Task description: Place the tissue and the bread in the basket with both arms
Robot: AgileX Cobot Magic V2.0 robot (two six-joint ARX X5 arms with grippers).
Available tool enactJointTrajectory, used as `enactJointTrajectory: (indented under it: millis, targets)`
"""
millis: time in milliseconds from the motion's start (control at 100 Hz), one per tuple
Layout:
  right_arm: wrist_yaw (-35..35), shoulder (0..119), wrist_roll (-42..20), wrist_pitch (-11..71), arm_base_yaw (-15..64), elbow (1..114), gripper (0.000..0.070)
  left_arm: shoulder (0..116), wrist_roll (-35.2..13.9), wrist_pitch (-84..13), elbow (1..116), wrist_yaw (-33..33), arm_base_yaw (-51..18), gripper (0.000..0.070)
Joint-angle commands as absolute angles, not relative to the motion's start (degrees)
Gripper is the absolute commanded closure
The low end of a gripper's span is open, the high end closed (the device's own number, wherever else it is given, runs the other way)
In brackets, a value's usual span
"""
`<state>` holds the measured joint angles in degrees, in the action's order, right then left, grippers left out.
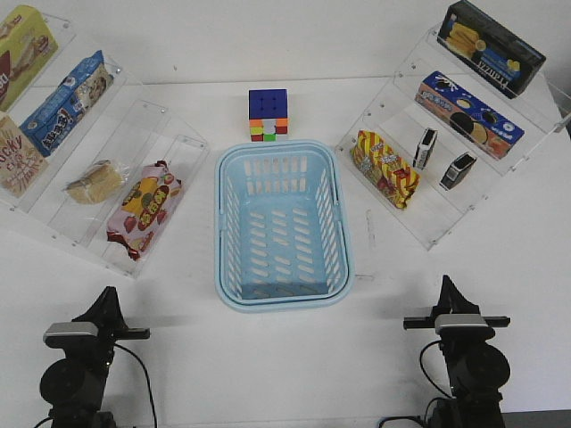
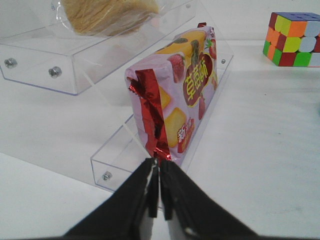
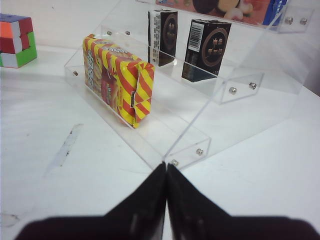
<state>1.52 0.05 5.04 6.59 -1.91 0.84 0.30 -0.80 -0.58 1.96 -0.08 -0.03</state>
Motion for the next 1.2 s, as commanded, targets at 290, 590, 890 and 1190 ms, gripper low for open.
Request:
enactJointTrajectory:
  millis: [290, 590, 890, 1190]
  targets:
    - [1.4, 0.1, 2.9, 5.8, -1.8, 0.7, 0.0695, 0.2, -0.9, 0.1, 0.8, 0.0, -0.1, 0.0699]
    - [-1.0, 0.1, -21.6, 5.8, -1.8, 1.9, 0.0696, 0.2, -0.9, 0.1, 0.8, 0.0, -0.1, 0.0699]
    - [3.0, 16.6, -23.2, 12.0, -1.9, 20.7, 0.0699, 0.2, -0.9, 0.1, 0.8, -0.1, -0.1, 0.0699]
    - [3.0, 49.3, -14.4, 14.2, -1.9, 41.6, 0.0176, 0.2, -0.9, 0.1, 0.8, -0.1, -0.1, 0.0699]
